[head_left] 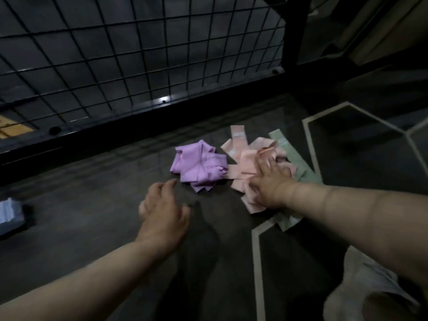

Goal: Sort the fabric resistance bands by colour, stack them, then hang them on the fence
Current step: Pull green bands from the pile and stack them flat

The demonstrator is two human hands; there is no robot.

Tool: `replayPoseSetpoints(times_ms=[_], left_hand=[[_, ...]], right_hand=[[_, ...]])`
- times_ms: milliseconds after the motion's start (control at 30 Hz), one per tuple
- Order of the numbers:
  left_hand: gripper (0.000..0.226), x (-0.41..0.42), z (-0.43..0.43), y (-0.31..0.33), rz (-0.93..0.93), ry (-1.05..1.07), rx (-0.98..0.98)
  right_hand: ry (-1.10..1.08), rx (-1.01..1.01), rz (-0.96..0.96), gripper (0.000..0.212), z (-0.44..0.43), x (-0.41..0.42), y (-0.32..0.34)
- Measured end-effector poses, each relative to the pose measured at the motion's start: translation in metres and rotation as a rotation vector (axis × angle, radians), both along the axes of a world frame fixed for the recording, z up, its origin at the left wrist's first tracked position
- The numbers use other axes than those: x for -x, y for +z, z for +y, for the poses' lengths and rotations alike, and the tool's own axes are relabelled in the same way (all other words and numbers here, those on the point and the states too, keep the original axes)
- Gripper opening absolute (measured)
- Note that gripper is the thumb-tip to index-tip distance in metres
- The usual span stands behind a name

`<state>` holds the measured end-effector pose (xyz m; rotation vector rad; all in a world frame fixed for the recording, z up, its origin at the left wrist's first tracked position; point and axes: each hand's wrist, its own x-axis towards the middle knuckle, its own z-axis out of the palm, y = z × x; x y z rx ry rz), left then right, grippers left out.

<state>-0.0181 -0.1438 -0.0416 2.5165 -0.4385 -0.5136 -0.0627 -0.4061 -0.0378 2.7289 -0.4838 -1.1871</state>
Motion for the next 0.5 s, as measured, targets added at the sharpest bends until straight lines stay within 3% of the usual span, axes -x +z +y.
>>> replayPoseSetpoints(times_ms=[133, 267, 367, 433, 500], left_hand=[[0.058, -0.012, -0.058, 0.009, 0.083, -0.349, -0.088], [0.060, -0.026, -0.114, 0.007, 0.214, -0.618, -0.281], [0.092, -0.026, -0.142, -0.014, 0.349, -0.556, -0.351], [0.125, -0.021, -0.152, -0.033, 0.422, -0.467, -0.207], [0.136, -0.009, -0.154, -0.046, 0.477, -0.376, -0.023]], right_hand=[[-0.199, -0.048, -0.013, 0.065, -0.019, 0.002, -0.003], [-0.508, -0.178, -0.106, 0.061, -0.026, 0.007, -0.034], [-0.544, -0.343, -0.274, 0.056, -0.020, 0.017, -0.036], [-0.477, -0.531, -0.387, 0.053, -0.012, 0.025, -0.023], [-0.434, -0.672, -0.456, 0.044, -0.008, 0.034, -0.014]])
